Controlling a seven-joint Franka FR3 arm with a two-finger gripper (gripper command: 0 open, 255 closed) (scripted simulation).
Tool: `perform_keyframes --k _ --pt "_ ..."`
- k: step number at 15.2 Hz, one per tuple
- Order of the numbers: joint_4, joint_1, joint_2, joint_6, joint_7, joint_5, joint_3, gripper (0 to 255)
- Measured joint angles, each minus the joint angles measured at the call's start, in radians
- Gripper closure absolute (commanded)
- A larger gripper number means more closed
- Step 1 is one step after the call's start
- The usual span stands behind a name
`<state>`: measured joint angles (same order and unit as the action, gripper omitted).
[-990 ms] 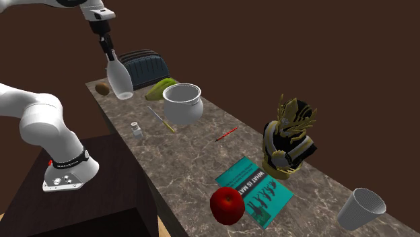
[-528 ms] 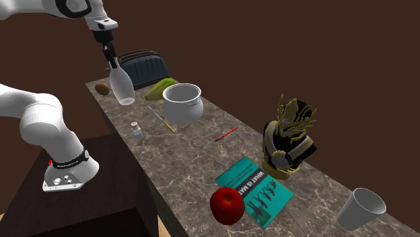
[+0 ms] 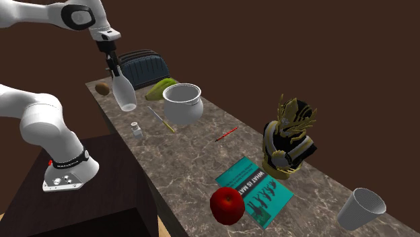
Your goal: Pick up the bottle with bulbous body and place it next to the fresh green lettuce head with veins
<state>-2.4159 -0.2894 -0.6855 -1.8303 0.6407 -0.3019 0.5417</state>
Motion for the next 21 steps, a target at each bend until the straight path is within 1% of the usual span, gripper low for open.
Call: perform_keyframes --k 14,20,21 --pt "-0.153 -0.009 0.039 -0.193 0.001 -0.038 0.061 255" --pt "-0.162 -0.009 0.041 -0.204 0.0 -0.041 0.064 255" --pt "-0.162 -0.009 0.041 -0.205 0.0 -0.041 0.064 0"
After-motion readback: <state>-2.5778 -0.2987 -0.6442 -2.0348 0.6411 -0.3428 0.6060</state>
